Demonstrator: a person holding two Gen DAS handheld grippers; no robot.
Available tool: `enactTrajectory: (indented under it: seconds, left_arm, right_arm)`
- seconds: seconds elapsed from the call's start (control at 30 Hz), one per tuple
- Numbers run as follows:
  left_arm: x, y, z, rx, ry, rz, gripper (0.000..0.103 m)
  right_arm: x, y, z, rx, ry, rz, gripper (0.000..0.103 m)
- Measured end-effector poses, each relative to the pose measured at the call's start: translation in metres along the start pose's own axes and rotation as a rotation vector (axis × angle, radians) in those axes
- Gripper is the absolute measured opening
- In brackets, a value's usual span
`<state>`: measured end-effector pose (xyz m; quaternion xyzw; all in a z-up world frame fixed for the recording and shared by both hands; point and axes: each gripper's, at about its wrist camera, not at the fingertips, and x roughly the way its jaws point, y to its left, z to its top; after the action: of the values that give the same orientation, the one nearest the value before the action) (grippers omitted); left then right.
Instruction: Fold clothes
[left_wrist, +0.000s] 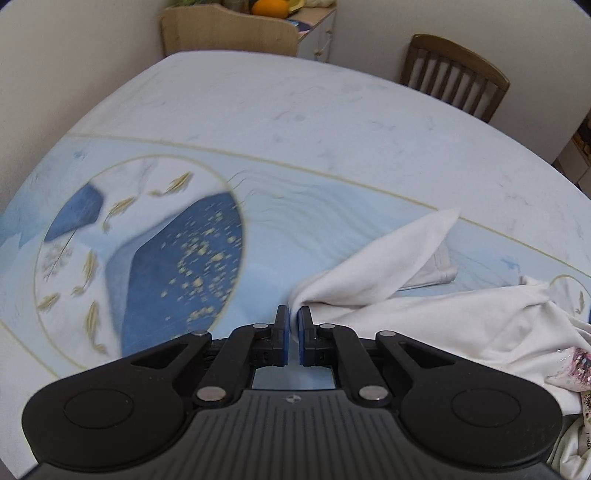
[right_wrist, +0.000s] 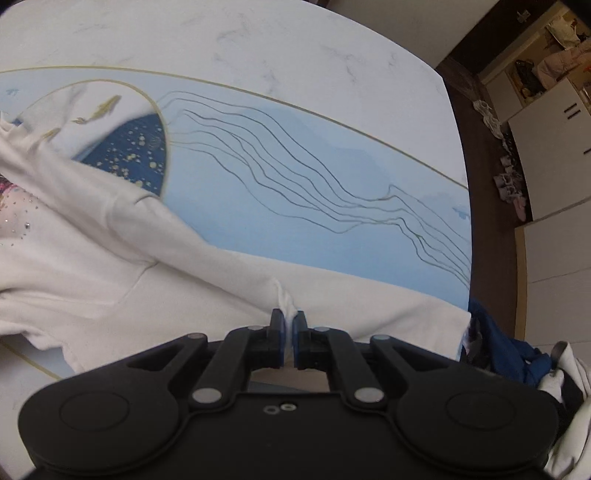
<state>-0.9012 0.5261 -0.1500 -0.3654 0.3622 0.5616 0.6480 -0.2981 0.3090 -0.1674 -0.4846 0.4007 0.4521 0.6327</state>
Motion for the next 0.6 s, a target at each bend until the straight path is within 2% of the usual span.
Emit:
enactTrajectory:
  seconds: [0.1,0.17,0.27,0.37,0.47,0.5,0.53,0.6]
  left_arm:
    - [-0.001,0.007,-0.003,0.051,-0.005,0.067,0.003]
    - [-0.004,0.014,-0.002,0.063,0.008,0.044,0.003]
    - [-0.015,0.012,0.002,0.090,-0.012,-0.055,0.004]
    - [-0.018,-0.011,0.011,0.171,-0.029,-0.165,0.012]
    - [-0.010,-0.050,0.020,0.276,-0.027,-0.258,0.034]
    - [-0.007,-0.066,0.023,0.318,-0.027,-0.280,0.052]
    - [-0.004,-0.082,0.024,0.363,-0.034,-0.303,0.066]
    - [0.003,-0.113,0.028,0.443,-0.044,-0.349,0.068]
  right_arm:
    - [0.003,0.000,-0.001,0.003,0.020,-0.020,0.103]
    - [0.003,0.000,-0.002,-0.001,0.035,-0.011,0.103]
    - [-0.012,0.001,0.002,-0.024,0.000,0.040,0.103]
    - [-0.038,0.007,0.014,-0.060,-0.070,0.108,0.103]
    - [-0.060,0.021,0.030,-0.108,-0.147,0.174,0.103]
    - [-0.065,0.026,0.037,-0.123,-0.170,0.197,0.103]
    - [-0.068,0.034,0.044,-0.140,-0.190,0.215,0.103]
    - [-0.069,0.047,0.057,-0.175,-0.213,0.240,0.103]
